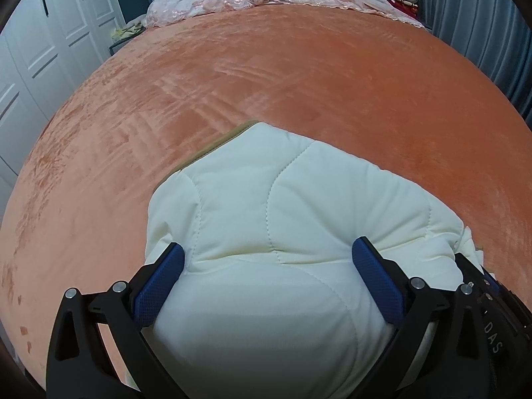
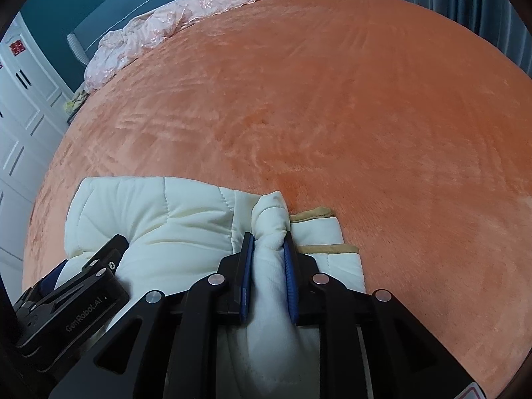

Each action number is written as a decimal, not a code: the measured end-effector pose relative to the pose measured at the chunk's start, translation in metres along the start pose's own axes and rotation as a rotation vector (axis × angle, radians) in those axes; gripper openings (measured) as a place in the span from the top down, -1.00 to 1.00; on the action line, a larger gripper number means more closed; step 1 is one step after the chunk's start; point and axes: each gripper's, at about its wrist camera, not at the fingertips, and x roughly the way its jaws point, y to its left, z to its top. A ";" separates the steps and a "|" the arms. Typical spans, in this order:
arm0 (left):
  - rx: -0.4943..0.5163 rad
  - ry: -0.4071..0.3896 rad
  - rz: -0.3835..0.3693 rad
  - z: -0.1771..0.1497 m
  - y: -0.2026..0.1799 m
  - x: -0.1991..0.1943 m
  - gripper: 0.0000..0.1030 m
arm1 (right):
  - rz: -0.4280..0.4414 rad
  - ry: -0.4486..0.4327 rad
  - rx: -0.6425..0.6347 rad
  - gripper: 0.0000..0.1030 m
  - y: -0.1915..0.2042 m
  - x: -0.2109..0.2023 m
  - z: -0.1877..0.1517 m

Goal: Fold large clothes

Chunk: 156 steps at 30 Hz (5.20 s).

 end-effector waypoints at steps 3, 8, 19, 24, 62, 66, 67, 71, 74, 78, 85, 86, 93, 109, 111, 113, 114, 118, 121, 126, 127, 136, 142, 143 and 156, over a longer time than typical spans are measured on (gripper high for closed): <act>-0.002 -0.005 0.002 0.000 0.000 0.002 -0.91 | 0.009 -0.008 0.006 0.66 -0.002 0.001 -0.001; 0.001 -0.014 0.012 -0.001 -0.002 0.003 -0.91 | 0.015 -0.015 0.009 0.66 -0.002 0.003 -0.002; -0.001 -0.028 0.023 -0.002 -0.003 0.007 -0.91 | 0.008 -0.065 0.018 0.64 -0.001 0.000 -0.008; -0.030 -0.025 -0.026 0.000 0.005 0.000 -0.91 | 0.039 -0.154 0.108 0.46 -0.015 -0.021 -0.012; -0.222 0.170 -0.378 -0.088 0.083 -0.085 -0.67 | 0.419 0.087 0.330 0.13 -0.058 -0.076 -0.097; -0.128 0.093 -0.351 -0.080 0.077 -0.114 -0.38 | 0.364 0.036 0.255 0.27 -0.043 -0.097 -0.092; -0.115 0.079 -0.347 -0.077 0.077 -0.120 -0.37 | 0.355 0.022 0.240 0.28 -0.040 -0.103 -0.091; -0.081 0.001 -0.337 -0.067 0.084 -0.151 -0.31 | 0.330 -0.043 0.159 0.32 -0.020 -0.130 -0.086; -0.052 -0.065 -0.328 -0.057 0.090 -0.172 -0.29 | 0.317 -0.090 0.096 0.36 0.001 -0.148 -0.078; -0.075 -0.119 -0.339 -0.048 0.109 -0.192 -0.28 | 0.305 -0.148 0.019 0.38 0.027 -0.171 -0.070; -0.080 -0.242 -0.320 -0.031 0.149 -0.225 -0.27 | 0.328 -0.235 -0.091 0.38 0.078 -0.196 -0.048; -0.080 -0.262 -0.316 -0.028 0.155 -0.229 -0.27 | 0.333 -0.247 -0.107 0.38 0.086 -0.199 -0.045; -0.092 -0.381 -0.295 -0.004 0.205 -0.242 -0.27 | 0.363 -0.307 -0.195 0.38 0.141 -0.205 -0.028; -0.131 -0.423 -0.285 0.009 0.290 -0.139 -0.27 | 0.300 -0.261 -0.303 0.38 0.238 -0.109 -0.027; -0.133 -0.403 -0.272 0.002 0.293 -0.116 -0.27 | 0.286 -0.226 -0.299 0.38 0.238 -0.089 -0.032; -0.134 -0.371 -0.262 -0.004 0.294 -0.095 -0.27 | 0.268 -0.193 -0.298 0.38 0.239 -0.069 -0.038; -0.137 -0.352 -0.260 -0.007 0.295 -0.085 -0.27 | 0.263 -0.173 -0.291 0.38 0.238 -0.060 -0.041; -0.159 -0.299 -0.256 -0.027 0.302 -0.053 -0.28 | 0.254 -0.113 -0.261 0.37 0.232 -0.031 -0.060; -0.127 -0.304 -0.225 -0.039 0.297 -0.049 -0.31 | 0.244 -0.095 -0.263 0.30 0.230 -0.022 -0.069; -0.146 -0.263 -0.206 -0.042 0.295 -0.047 -0.41 | 0.256 -0.050 -0.217 0.09 0.221 -0.016 -0.069; -0.150 -0.251 -0.195 -0.041 0.295 -0.048 -0.43 | 0.254 -0.040 -0.204 0.05 0.220 -0.017 -0.068; -0.107 -0.104 0.004 -0.041 0.286 -0.085 -0.65 | 0.232 0.004 -0.188 -0.06 0.207 -0.067 -0.070; -0.167 -0.027 0.010 -0.044 0.281 -0.106 -0.65 | 0.203 -0.049 -0.331 0.34 0.215 -0.125 -0.083; -0.176 -0.012 0.017 -0.045 0.280 -0.108 -0.65 | 0.201 -0.046 -0.365 0.41 0.220 -0.131 -0.088; -0.199 0.082 0.068 -0.058 0.277 -0.091 -0.70 | 0.096 0.081 -0.533 1.00 0.255 -0.084 -0.116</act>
